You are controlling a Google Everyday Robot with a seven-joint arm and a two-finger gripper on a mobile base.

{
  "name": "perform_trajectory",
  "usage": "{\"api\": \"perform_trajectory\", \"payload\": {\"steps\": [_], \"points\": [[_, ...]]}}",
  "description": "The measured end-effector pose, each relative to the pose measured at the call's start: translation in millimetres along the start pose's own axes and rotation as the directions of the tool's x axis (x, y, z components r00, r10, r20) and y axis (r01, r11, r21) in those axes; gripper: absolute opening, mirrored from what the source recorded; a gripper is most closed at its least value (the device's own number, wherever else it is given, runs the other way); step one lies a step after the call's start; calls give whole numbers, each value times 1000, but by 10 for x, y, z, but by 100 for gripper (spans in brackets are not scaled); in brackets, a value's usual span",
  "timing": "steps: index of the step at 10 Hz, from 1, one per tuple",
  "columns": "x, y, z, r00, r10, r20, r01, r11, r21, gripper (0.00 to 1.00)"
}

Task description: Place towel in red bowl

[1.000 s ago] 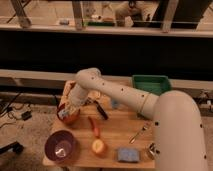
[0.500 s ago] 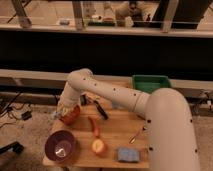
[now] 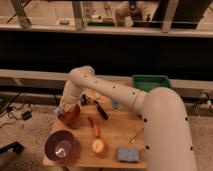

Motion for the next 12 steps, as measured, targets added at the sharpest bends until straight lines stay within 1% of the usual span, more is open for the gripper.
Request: {"api": "perform_trajectory", "payload": {"steps": [1,2,3,4,6,7,8,12], "points": [[5,3,-2,1000,1,0,-1,1000,0,25],[6,3,-3,1000,1,0,-1,1000,0,33],[4,2,-2,1000,1,0,-1,1000,0,45],[4,2,-1,1000,1,0,-1,1000,0,53],[3,1,0,1000,1,0,-1,1000,0,73],[3,1,0,1000,1,0,-1,1000,0,79],[2,1,0,1000,0,0,0,1000,0,80],[2,0,1,1000,1,0,-1,1000,0,80]]}}
